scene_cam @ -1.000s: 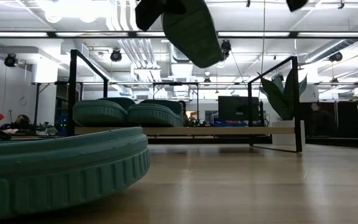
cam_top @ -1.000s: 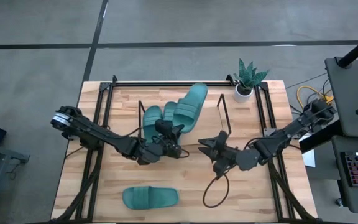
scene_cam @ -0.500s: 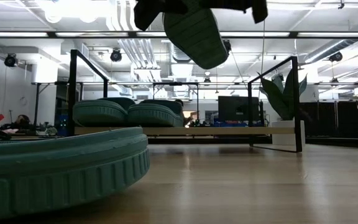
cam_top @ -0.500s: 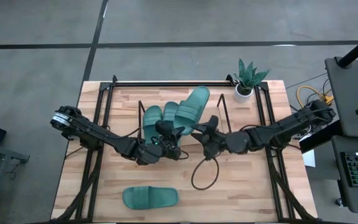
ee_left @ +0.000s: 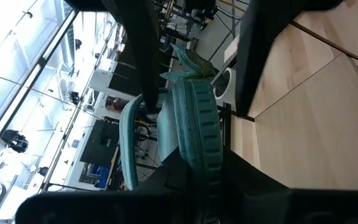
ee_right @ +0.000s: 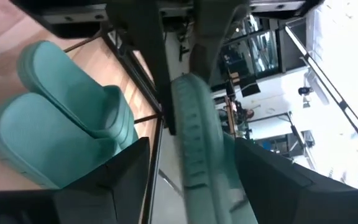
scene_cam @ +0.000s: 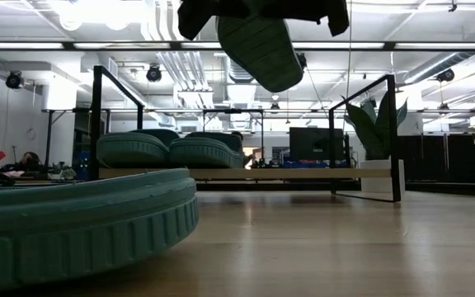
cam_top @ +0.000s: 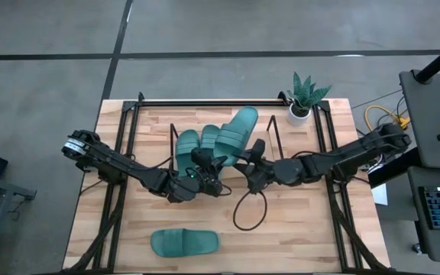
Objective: Pick and place slides into the shelf
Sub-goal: Put the green slipper on the shelf
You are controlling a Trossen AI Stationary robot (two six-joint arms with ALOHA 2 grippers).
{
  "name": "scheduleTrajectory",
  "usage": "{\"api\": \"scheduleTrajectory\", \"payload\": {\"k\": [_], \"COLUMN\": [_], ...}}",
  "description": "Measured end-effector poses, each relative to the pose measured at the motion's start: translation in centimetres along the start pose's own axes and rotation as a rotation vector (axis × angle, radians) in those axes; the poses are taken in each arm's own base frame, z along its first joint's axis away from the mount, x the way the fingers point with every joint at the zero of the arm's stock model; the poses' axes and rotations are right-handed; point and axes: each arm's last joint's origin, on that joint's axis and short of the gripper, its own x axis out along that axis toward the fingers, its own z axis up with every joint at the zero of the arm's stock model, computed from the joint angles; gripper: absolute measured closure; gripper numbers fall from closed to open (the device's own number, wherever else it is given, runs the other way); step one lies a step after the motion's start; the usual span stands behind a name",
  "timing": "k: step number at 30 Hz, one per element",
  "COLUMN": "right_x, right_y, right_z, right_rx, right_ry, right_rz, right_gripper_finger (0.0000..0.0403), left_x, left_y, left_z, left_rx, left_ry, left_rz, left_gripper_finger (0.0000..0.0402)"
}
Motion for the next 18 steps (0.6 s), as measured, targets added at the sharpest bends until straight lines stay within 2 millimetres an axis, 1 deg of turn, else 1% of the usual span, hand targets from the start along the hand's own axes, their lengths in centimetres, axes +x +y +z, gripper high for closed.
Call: {"api": "scheduleTrajectory", "payload": {"k": [2,5,7,11,15,18], "right_x": [0.25,0.54,0.56,0.62,0.61,0.61], "right_y": [0.19,0.49,0.49,0.45,0.42,0.52], "right_z": [-0.09,-0.16,-0.17,-0.28,-0.26,-0.3], "right_rx": [-0.004,-0.02,-0.033,-0.043,-0.055,-0.044], "right_ry": [0.009,0.024,0.03,0.036,0.034,0.032], "right_rz": [0.004,0.005,0.002,0.001,-0.001,0.003], "right_gripper_finger": [0.0189,0.0224,0.026,0.0355,0.036,0.036], "left_x": [0.0,0.0,0.0,-0.03,-0.09,-0.2], "left_y": [-0.01,-0.04,-0.05,-0.11,-0.06,-0.01], "left_z": [0.01,-0.02,-0.01,-0.06,0.03,-0.05], "left_rx": [-0.001,0.0,0.002,0.006,-0.021,-0.05], "left_ry": [-0.003,-0.002,-0.004,-0.004,-0.006,-0.011], "left_rz": [-0.002,-0.002,-0.004,-0.006,-0.005,-0.009], "left_gripper_finger": [0.0381,0.0381,0.0381,0.0381,0.0376,0.0349]}}
